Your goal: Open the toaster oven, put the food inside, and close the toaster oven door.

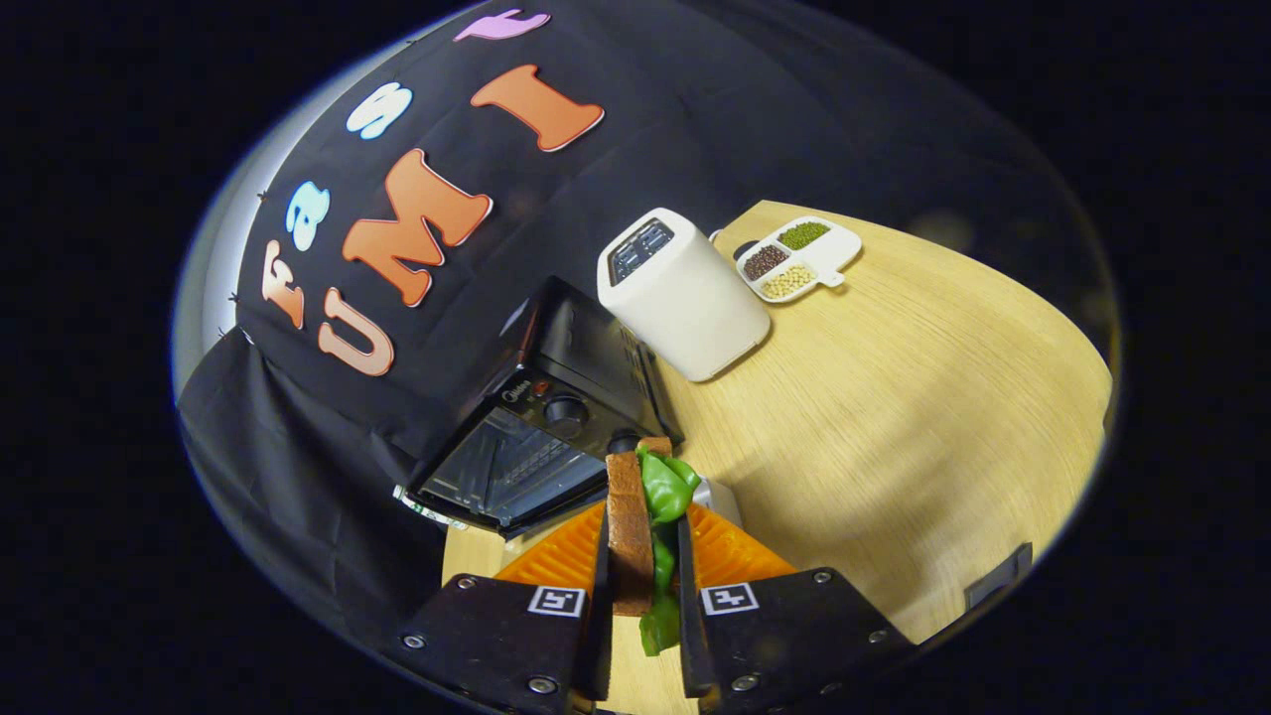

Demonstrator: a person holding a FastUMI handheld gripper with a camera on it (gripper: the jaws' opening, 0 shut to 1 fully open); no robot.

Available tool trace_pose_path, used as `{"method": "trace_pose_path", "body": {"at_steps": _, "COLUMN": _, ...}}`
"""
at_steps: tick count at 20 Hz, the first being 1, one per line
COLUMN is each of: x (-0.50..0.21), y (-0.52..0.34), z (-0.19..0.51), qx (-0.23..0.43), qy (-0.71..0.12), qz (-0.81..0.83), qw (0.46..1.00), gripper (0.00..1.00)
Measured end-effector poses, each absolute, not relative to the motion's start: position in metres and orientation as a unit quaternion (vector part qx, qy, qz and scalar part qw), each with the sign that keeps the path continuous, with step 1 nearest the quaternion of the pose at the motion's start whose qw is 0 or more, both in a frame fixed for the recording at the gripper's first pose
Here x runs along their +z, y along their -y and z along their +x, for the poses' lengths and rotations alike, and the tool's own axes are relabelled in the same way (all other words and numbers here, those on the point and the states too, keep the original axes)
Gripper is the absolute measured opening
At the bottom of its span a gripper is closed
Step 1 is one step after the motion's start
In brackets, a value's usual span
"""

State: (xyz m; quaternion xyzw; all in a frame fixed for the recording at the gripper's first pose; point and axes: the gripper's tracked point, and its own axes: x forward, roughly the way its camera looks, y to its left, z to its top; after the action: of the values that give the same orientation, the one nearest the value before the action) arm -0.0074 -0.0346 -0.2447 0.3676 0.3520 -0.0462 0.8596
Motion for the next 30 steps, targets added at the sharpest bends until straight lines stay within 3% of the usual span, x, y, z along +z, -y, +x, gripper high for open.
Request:
{"method": "trace_pose_path", "body": {"at_steps": 13, "x": -0.218, "y": -0.083, "z": 0.051, "qx": 0.005, "qy": -0.312, "qz": 0.386, "qw": 0.868, "gripper": 0.28}}
{"method": "trace_pose_path", "body": {"at_steps": 30, "x": -0.274, "y": -0.158, "z": 0.128, "qx": -0.058, "qy": -0.251, "qz": 0.471, "qw": 0.844, "gripper": 0.28}}
